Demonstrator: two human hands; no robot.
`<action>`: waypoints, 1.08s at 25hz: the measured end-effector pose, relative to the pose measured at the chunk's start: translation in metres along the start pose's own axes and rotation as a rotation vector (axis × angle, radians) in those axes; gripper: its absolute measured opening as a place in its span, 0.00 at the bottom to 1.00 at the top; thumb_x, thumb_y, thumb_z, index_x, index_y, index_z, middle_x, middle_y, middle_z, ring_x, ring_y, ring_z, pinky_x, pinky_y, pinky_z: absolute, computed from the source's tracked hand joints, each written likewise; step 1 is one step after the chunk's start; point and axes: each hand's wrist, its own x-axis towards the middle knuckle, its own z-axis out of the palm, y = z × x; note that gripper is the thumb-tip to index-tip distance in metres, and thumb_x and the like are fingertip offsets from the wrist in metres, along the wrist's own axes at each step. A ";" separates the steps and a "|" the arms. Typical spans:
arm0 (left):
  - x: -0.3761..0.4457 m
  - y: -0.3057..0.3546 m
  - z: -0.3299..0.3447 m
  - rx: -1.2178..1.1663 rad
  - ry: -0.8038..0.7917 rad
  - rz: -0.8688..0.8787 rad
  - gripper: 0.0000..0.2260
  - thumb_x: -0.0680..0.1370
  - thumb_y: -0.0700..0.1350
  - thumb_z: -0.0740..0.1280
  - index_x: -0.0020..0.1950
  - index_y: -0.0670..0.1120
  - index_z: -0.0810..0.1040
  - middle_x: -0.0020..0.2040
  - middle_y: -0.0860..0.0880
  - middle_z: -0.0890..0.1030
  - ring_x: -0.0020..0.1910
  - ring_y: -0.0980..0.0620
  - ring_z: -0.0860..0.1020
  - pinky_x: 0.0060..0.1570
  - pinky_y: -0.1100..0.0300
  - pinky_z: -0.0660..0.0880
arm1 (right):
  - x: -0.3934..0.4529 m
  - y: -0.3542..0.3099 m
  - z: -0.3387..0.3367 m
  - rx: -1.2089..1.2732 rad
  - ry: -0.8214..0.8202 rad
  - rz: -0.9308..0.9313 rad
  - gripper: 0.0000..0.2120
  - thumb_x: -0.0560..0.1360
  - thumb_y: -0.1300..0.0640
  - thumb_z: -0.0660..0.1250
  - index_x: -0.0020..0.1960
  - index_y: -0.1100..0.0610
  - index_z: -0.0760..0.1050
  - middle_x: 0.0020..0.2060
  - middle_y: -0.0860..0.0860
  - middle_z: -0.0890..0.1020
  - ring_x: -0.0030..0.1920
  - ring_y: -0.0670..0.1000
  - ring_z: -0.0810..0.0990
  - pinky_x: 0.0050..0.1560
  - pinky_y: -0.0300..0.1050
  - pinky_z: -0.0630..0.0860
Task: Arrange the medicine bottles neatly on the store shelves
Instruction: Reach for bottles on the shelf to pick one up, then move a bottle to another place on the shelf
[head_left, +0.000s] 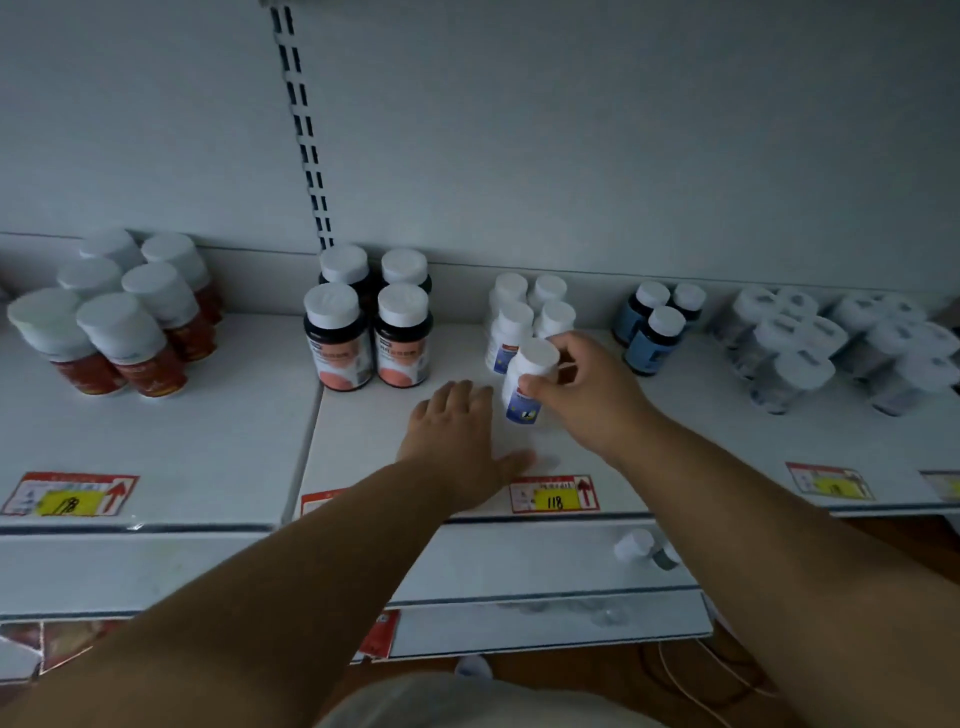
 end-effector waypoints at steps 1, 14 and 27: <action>0.009 0.001 0.005 0.016 0.018 -0.026 0.42 0.73 0.72 0.57 0.78 0.48 0.54 0.78 0.46 0.58 0.77 0.45 0.55 0.74 0.47 0.55 | 0.010 0.002 0.003 -0.065 -0.036 -0.033 0.15 0.73 0.53 0.73 0.57 0.50 0.74 0.50 0.48 0.81 0.50 0.50 0.80 0.52 0.50 0.76; 0.019 0.001 0.010 -0.027 0.061 -0.096 0.41 0.75 0.71 0.55 0.79 0.47 0.52 0.79 0.47 0.57 0.78 0.47 0.54 0.75 0.50 0.51 | 0.018 0.017 0.022 -0.196 0.052 -0.137 0.22 0.73 0.48 0.72 0.62 0.55 0.69 0.57 0.53 0.75 0.56 0.52 0.76 0.52 0.48 0.75; -0.120 0.049 0.009 -0.277 0.200 0.386 0.20 0.78 0.52 0.65 0.69 0.49 0.72 0.63 0.48 0.76 0.60 0.46 0.75 0.60 0.51 0.72 | -0.172 0.029 -0.016 -0.357 0.258 -0.066 0.18 0.78 0.50 0.66 0.65 0.55 0.75 0.62 0.50 0.76 0.62 0.50 0.73 0.61 0.42 0.70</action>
